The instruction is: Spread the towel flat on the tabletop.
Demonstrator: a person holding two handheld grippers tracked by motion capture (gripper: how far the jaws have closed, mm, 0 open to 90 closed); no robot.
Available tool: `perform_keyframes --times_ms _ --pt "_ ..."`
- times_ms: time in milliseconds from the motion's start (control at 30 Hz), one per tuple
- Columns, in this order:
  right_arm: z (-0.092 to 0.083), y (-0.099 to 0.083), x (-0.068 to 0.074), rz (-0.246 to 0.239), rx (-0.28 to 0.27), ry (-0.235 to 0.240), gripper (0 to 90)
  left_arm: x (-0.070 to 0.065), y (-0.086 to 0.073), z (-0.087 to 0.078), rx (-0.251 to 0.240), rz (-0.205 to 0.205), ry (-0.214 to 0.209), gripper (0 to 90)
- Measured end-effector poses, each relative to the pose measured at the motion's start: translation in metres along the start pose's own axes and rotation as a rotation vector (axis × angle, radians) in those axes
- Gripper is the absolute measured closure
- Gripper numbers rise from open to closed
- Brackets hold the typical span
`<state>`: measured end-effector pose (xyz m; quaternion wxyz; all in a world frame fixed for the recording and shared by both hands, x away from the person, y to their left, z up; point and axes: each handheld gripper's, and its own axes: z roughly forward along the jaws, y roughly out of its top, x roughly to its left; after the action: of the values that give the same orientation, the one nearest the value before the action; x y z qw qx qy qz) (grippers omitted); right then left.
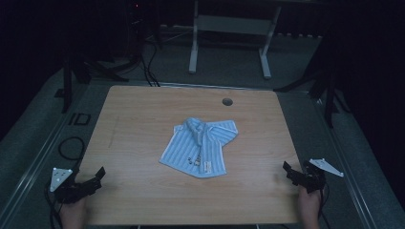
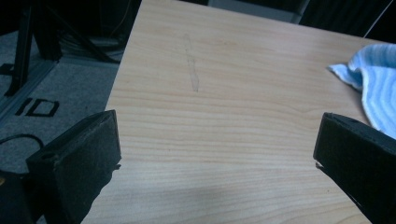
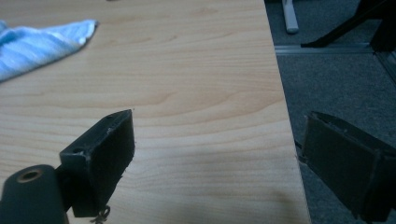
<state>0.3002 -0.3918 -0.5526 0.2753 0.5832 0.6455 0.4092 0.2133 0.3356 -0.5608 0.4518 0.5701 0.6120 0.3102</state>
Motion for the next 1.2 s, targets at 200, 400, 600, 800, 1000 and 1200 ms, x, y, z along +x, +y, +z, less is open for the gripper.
perform_keyframes --times_ms 200,400,600,800,1000,1200 --pt "0.002 0.0 0.003 -0.021 0.037 0.019 9.6 0.002 0.0 0.0 0.025 -0.012 0.002 0.7" --pt "0.008 0.002 0.014 -0.117 0.094 0.013 9.6 0.0 0.004 0.005 0.078 0.013 -0.006 0.7" --pt "0.012 0.005 0.021 -0.178 0.17 0.104 9.6 -0.003 0.012 0.01 0.162 0.056 -0.054 0.7" --pt "0.017 0.009 0.025 -0.224 0.247 0.155 9.6 -0.011 0.015 0.021 0.291 0.12 -0.106 0.7" --pt "0.019 0.016 0.027 -0.237 0.286 0.18 9.6 -0.024 0.025 0.029 0.351 0.182 -0.155 0.7" --pt "0.022 0.03 0.042 -0.307 0.362 0.222 9.6 -0.042 0.042 0.041 0.439 0.263 -0.17 0.7"
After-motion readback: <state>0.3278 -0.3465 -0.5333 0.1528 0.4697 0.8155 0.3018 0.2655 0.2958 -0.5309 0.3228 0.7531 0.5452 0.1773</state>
